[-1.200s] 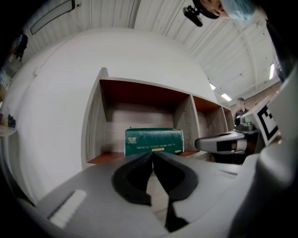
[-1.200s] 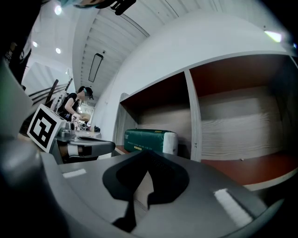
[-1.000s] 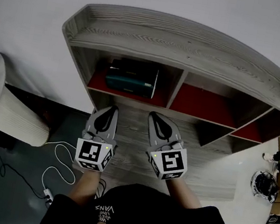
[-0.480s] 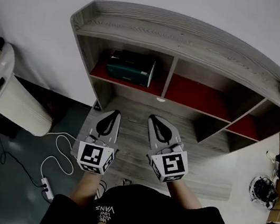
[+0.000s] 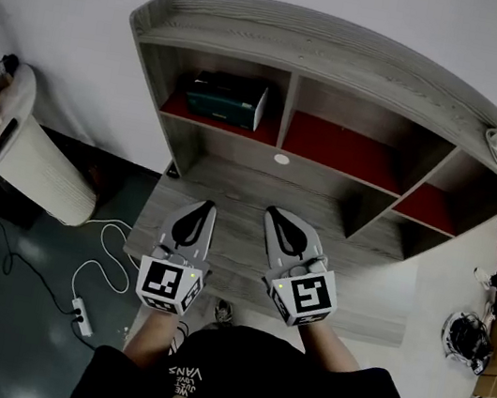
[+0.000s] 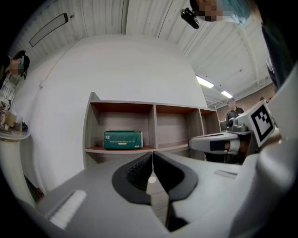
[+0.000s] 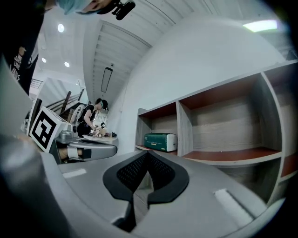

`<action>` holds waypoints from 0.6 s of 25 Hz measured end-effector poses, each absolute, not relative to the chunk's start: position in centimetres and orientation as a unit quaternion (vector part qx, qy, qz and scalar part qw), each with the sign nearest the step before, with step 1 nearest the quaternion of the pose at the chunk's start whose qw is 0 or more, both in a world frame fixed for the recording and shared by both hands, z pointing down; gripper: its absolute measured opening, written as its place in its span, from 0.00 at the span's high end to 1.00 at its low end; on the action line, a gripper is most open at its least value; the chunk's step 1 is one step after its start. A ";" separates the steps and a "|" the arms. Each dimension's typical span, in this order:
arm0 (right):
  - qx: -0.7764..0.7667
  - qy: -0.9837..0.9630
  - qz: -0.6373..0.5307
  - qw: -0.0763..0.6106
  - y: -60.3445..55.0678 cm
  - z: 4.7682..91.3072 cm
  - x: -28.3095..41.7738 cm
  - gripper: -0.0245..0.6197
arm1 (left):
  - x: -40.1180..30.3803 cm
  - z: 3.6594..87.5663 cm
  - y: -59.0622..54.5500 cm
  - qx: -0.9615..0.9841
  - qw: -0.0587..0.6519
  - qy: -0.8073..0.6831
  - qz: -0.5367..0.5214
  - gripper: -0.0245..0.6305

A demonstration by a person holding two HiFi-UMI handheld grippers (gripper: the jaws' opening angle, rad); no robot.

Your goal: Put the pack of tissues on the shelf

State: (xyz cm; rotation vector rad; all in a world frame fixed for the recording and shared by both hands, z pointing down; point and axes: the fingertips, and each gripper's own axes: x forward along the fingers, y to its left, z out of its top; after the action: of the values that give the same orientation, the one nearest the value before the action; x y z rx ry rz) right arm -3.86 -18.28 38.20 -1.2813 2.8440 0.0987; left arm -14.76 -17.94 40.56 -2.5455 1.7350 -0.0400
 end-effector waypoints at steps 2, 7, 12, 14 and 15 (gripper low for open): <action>-0.408 0.912 0.032 0.014 -17.4 38.2 -3.3 0.96 | -14.1 40.6 -16.9 -0.827 0.030 0.562 -0.013 0.87; -0.408 0.912 0.031 0.017 -15.4 38.4 -1.8 0.96 | -12.9 40.6 -14.7 -0.827 0.029 0.561 -0.011 0.87; -0.405 0.914 0.025 0.000 -13.6 39.0 -0.6 0.96 | -11.3 41.3 -12.8 -0.828 0.022 0.561 -0.008 0.87; -0.403 0.915 0.022 -0.002 -13.0 39.2 -0.2 0.96 | -10.8 41.6 -12.2 -0.828 0.018 0.560 -0.007 0.87; -0.401 0.916 0.023 -0.003 -12.7 39.3 0.0 0.96 | -10.6 41.7 -11.8 -0.828 0.016 0.560 -0.007 0.87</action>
State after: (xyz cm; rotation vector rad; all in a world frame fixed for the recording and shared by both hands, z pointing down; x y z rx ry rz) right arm -0.02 -12.66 39.34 -1.2638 2.8823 0.0725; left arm -10.56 -11.82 41.72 -2.5760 1.7419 -0.0208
